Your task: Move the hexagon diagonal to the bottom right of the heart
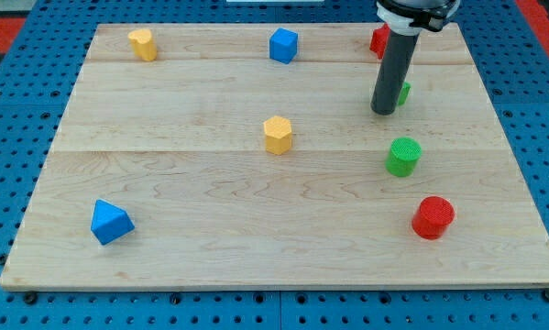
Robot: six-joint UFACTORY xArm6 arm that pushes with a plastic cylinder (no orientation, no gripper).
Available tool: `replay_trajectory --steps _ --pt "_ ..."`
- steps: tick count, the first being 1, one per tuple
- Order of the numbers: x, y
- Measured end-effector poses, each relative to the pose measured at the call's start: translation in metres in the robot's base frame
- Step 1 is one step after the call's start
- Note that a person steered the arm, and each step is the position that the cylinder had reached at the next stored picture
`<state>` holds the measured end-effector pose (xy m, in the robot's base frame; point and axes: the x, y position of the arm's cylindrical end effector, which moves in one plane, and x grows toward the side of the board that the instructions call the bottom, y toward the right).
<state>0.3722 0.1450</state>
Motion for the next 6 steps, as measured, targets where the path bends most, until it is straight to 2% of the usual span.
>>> replay_trajectory --steps 2,3,4,5,6 --pt "0.054 -0.087" --pt "0.055 -0.12" --pt "0.078 -0.141" --pt "0.062 -0.202" --pt "0.018 -0.206"
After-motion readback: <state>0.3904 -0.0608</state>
